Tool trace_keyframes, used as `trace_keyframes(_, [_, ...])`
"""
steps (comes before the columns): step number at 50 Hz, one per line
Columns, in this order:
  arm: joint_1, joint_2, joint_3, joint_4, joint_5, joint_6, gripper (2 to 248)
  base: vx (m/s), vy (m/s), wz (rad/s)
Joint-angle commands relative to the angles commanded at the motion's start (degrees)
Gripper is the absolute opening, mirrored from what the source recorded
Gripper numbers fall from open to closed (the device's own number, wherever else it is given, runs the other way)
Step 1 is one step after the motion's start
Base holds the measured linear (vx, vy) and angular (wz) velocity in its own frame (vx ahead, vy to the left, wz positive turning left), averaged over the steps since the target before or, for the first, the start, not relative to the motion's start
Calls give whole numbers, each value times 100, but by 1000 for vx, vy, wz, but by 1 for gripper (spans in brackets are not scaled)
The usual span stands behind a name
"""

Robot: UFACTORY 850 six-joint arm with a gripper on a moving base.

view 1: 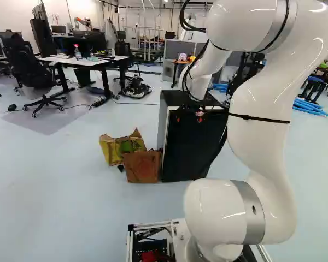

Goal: Grab a drink from the fridge

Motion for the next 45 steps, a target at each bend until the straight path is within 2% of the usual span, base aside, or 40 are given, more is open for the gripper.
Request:
trace_keyframes(27, [-15,507,657,0,61,0,247,0,0,0])
trace_keyframes(45, [-82,930,1178,0,800,0,247,0,0,0])
